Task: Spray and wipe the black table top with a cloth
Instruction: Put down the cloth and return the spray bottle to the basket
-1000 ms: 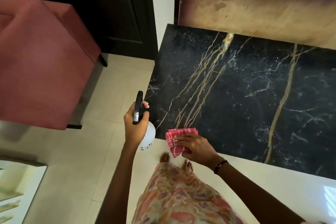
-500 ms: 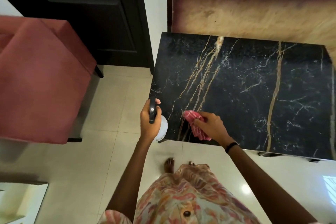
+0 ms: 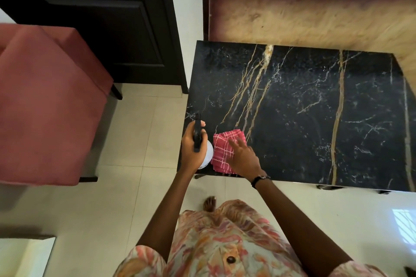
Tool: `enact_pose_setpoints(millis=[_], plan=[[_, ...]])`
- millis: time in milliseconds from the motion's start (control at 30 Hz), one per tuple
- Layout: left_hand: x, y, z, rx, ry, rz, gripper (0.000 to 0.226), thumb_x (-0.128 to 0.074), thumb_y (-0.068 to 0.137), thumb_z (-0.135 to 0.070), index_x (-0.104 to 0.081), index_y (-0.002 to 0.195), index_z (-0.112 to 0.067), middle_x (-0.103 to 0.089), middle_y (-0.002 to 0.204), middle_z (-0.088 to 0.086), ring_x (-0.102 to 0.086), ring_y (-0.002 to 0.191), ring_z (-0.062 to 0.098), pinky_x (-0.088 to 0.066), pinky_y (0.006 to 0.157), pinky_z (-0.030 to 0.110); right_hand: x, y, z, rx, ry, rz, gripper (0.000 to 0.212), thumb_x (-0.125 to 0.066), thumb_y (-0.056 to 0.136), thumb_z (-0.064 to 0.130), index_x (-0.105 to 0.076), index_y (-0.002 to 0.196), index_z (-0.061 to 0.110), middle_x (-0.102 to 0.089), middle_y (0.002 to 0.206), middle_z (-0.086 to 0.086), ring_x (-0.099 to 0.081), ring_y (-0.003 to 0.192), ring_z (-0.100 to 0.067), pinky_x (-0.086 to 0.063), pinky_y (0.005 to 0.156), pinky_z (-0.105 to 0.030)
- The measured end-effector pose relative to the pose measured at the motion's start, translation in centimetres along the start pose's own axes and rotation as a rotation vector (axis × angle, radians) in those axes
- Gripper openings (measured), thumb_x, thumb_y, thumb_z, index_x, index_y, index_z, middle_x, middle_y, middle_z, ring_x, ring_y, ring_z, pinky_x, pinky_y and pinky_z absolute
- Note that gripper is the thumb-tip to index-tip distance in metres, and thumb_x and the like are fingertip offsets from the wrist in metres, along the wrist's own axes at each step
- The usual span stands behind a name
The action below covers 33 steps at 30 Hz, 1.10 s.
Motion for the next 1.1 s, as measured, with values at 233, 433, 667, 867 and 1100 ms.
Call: enact_pose_setpoints(millis=[233, 433, 667, 867, 1100], plan=[[0.3, 0.0, 0.6, 0.065, 0.032, -0.008, 0.044, -0.049, 0.086, -0.031, -0.053, 0.121, -0.005, -0.064, 0.116, 0.012, -0.060, 0.111, 0.023, -0.048, 0.100, 0.031, -2.4, -0.6, -0.4, 0.072, -0.260, 0.086, 0.067, -0.053, 0.094, 0.042, -0.019, 0.150, 0.032, -0.010, 0.160, -0.005, -0.007, 0.145, -0.037, -0.033, 0.112, -0.051], [0.6, -0.5, 1.3, 0.109, 0.036, 0.032, 0.036, -0.059, 0.089, -0.028, -0.053, 0.120, -0.011, -0.065, 0.107, 0.011, -0.064, 0.097, 0.031, -0.051, 0.096, 0.035, -0.4, -0.5, 3.4, 0.193, -0.299, -0.040, 0.072, -0.053, 0.093, 0.038, -0.012, 0.151, 0.024, -0.004, 0.161, -0.006, 0.000, 0.147, -0.030, 0.000, 0.118, -0.042], [0.9, -0.8, 3.6, 0.261, 0.206, 0.102, 0.079, -0.068, 0.070, -0.060, -0.043, 0.131, -0.016, -0.056, 0.122, 0.011, -0.058, 0.112, 0.027, -0.054, 0.092, 0.043, -0.7, -1.6, 8.7, 0.349, 0.205, -0.049, 0.085, -0.067, 0.085, 0.040, -0.019, 0.150, 0.013, -0.015, 0.159, -0.007, -0.009, 0.147, -0.023, -0.007, 0.119, -0.032], [2.0, -2.4, 4.7, 0.360, 0.074, 0.110, 0.077, -0.075, 0.074, -0.038, -0.036, 0.140, -0.026, -0.035, 0.153, 0.003, -0.036, 0.138, 0.029, -0.040, 0.106, 0.044, -0.6, -0.6, 9.1, 0.318, 0.275, -0.167, 0.063, -0.068, 0.086, 0.031, -0.043, 0.140, 0.010, -0.045, 0.145, -0.010, -0.037, 0.136, -0.027, -0.027, 0.114, -0.034], [2.8, -2.8, 5.4, 0.357, -0.038, 0.113, 0.060, -0.075, 0.076, -0.029, -0.048, 0.129, -0.033, -0.038, 0.151, -0.003, -0.036, 0.138, 0.022, -0.037, 0.100, 0.030, -1.1, 0.0, 9.2, 0.292, 0.345, -0.250, 0.041, -0.071, 0.083, 0.016, -0.061, 0.122, 0.008, -0.065, 0.116, -0.009, -0.059, 0.109, -0.025, -0.051, 0.093, -0.039]])
Point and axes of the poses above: each hand's wrist, its own y-axis towards the middle knuckle, its own x-axis out of the back of the hand, z = x × y, the point moved 10 cm from there along y, towards the middle knuckle
